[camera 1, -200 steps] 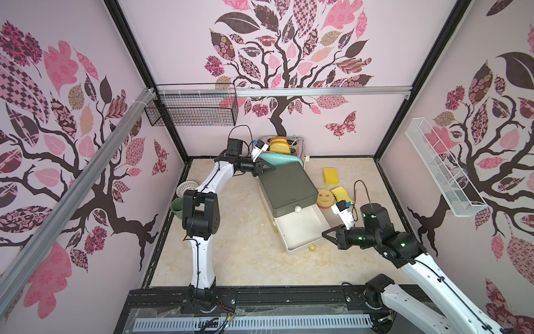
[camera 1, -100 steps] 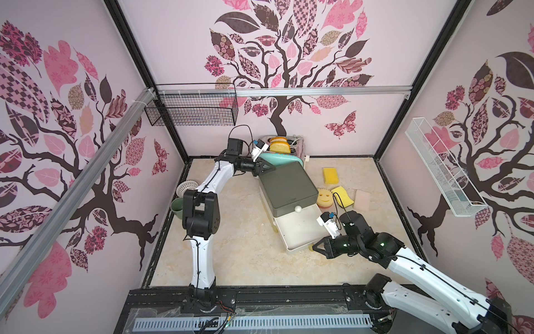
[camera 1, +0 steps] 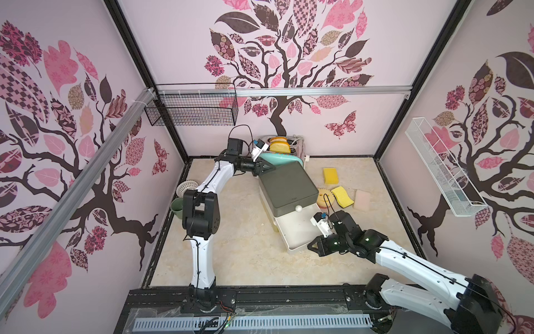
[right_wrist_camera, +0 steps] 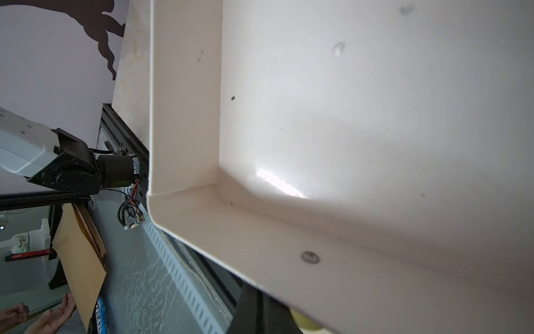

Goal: Take the sponge out of the drawer
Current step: Close the drawer in the storage box.

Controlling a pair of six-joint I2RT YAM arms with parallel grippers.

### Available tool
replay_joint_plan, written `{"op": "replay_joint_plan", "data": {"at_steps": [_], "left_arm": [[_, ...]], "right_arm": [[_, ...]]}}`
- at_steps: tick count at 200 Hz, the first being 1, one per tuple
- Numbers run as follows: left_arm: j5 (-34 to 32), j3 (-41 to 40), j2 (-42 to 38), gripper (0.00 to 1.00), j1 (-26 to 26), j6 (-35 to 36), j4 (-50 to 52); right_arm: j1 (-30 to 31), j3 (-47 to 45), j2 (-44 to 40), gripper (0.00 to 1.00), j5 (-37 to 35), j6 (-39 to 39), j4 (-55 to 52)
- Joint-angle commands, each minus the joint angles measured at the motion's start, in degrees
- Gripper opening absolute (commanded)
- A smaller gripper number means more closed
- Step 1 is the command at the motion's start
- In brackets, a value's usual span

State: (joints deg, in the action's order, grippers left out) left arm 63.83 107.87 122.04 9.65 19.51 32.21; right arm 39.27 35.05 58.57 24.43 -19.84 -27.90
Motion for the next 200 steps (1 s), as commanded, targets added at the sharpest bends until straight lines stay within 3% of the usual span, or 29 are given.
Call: {"op": "replay_joint_plan", "data": {"at_steps": [1, 110, 159, 200], "left_arm": [[-4.69, -3.28, 3.08, 0.2, -0.46, 2.55, 5.45], [-4.4, -3.72, 3.13, 0.2, 0.55, 1.94, 4.55], [-3.94, -3.52, 3.37, 0.2, 0.72, 1.85, 4.52], [-3.61, -3.47, 3.41, 0.2, 0.83, 1.42, 3.92]], "right_arm": [[-0.31, 3.73, 2.04, 0.0, -6.71, 2.32, 3.86], [-0.29, 8.99, 9.38, 0.0, -13.11, 6.75, 8.23], [-0.29, 7.09, 11.87, 0.0, -20.13, 10.04, 18.39], [-0.27, 4.8, 12.42, 0.0, -21.87, 11.06, 27.28]]}}
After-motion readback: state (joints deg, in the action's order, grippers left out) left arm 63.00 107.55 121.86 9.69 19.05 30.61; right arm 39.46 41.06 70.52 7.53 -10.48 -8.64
